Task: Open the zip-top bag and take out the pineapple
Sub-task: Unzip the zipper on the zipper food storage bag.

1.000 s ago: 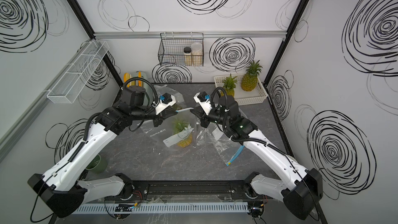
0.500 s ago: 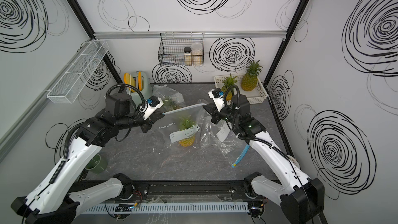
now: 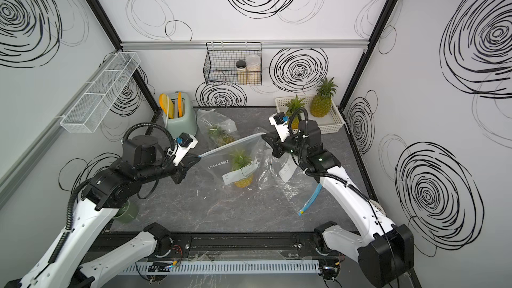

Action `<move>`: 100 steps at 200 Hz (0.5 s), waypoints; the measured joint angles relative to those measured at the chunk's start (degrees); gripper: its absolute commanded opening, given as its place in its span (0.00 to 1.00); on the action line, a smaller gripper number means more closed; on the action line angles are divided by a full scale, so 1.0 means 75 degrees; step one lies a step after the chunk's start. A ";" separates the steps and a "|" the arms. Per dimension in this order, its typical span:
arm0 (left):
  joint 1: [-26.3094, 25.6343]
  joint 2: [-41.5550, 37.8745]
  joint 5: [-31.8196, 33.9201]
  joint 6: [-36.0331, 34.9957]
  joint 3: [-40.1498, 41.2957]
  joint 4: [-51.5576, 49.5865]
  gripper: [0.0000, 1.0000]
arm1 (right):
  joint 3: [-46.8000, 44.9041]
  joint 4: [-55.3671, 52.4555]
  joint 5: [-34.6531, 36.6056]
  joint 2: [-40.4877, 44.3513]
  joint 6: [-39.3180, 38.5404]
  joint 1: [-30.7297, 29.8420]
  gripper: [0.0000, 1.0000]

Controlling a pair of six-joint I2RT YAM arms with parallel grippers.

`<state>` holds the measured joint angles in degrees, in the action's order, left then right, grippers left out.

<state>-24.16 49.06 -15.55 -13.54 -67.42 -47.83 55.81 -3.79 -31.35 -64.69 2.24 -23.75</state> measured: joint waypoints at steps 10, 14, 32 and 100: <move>0.0003 -0.0067 0.0000 0.0082 0.0061 0.0020 0.18 | 0.0000 0.0003 -0.0058 -0.0026 0.0020 0.0015 0.00; 0.0006 -0.0087 -0.0003 0.0093 0.0079 0.0029 0.20 | 0.0000 0.0006 -0.0082 -0.0035 0.0026 0.0015 0.01; 0.0076 -0.0198 0.0076 0.0268 0.0154 0.0015 0.35 | 0.0003 0.0038 -0.0076 -0.0061 0.0076 0.0149 0.14; 0.0376 -0.0201 0.0332 0.0758 0.0061 0.1329 0.37 | 0.0373 -0.0568 0.0265 0.0347 0.0172 -0.0111 0.53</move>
<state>-21.34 47.55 -13.06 -7.86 -66.96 -37.87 58.61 -8.05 -29.36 -62.08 3.53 -24.58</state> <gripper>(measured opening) 0.446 0.518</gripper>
